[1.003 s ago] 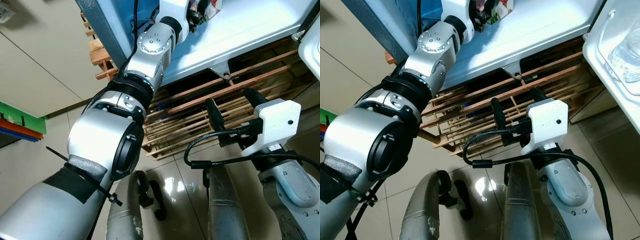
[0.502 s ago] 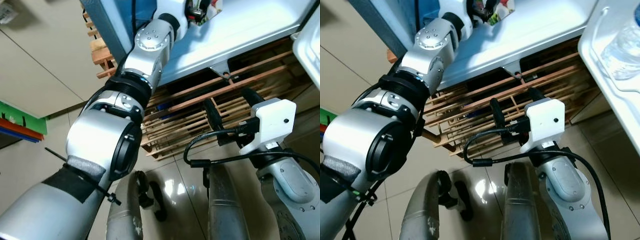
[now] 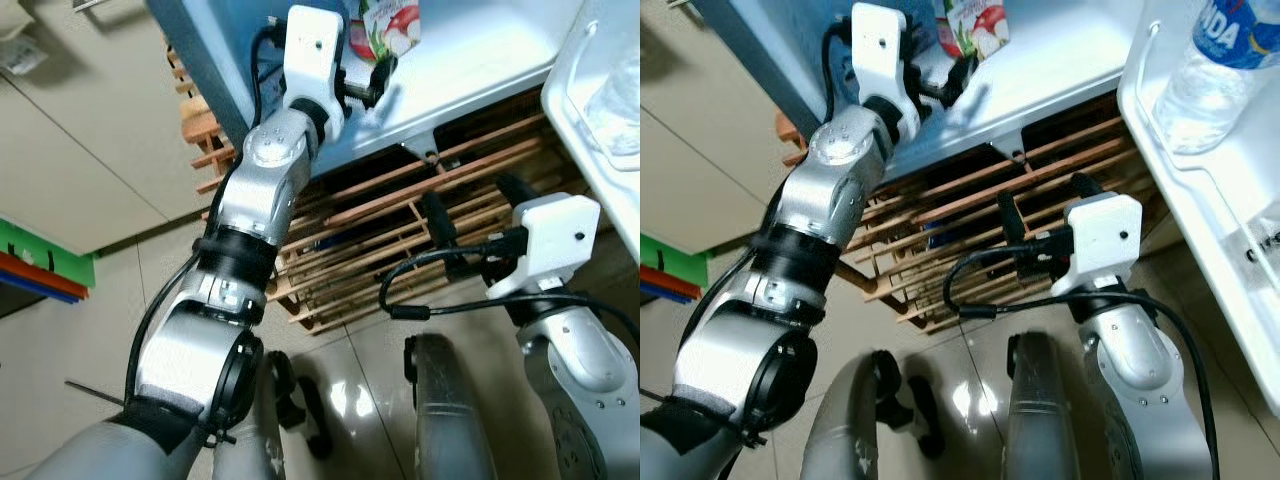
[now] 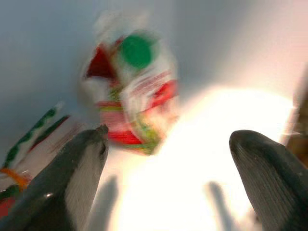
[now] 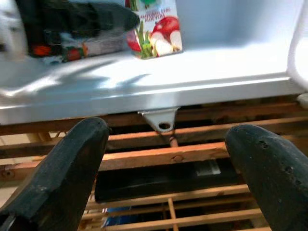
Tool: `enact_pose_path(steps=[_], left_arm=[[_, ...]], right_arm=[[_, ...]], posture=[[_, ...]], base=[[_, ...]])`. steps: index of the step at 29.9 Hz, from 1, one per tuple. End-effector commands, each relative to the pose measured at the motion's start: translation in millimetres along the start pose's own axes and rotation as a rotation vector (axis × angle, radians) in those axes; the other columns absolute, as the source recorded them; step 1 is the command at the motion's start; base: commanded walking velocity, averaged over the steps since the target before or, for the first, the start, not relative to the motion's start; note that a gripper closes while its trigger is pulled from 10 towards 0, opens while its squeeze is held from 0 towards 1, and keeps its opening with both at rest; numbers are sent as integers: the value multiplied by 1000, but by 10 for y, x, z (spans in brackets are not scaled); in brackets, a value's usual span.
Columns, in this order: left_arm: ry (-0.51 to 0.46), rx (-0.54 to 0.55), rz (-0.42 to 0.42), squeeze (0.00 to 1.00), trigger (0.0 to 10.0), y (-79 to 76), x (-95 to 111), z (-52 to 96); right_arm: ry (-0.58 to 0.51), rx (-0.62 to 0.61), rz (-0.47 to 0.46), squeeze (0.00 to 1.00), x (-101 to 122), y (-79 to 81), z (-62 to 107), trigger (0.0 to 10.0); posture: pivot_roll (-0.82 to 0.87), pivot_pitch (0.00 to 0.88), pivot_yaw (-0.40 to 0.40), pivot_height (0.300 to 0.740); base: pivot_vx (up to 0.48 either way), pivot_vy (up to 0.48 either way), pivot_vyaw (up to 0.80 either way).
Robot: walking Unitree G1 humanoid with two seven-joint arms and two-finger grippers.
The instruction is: Restocking fridge
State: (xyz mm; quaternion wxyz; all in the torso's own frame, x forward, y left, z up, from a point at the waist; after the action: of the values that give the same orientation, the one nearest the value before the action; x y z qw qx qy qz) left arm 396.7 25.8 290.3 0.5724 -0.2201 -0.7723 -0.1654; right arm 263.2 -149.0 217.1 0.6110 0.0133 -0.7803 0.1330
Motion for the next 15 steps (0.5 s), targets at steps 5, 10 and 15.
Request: enact_pose_path(steps=[5, 10, 15], left_arm=[[-6, -71, -50, 1000, 10000, -180, -103, 171], [6, -169, 6, 0, 10000, -378, -293, 451], [63, -86, 54, 0, 10000, -237, -523, 698]], right_arm=[[-29, -68, 26, 0, 0, -107, -79, 10000], [-37, -92, 34, 0, -57, -139, -146, 10000], [-24, -122, 45, 0, -142, -135, -138, 10000]], posture=[[-295, 123, 158, 631], [-299, 91, 152, 631], [-304, 83, 154, 631]], base=[[0, 0, 0], [0, 0, 0], [0, 0, 0]])
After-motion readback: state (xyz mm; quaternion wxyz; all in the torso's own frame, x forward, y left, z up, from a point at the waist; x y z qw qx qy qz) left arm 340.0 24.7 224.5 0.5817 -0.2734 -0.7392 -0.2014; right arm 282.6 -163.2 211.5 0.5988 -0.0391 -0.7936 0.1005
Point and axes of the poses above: a point about 5 cm out from each wrist's last joint towards the gripper, its own z axis pointing back from the gripper into the wrist, its own x axis along the axis of the wrist's last joint, y = z × x, the point moved 3 cm from there along -z, pointing out of the wrist towards the gripper, and after that the axes turned 1 degree about z, right-handed, at the moved point
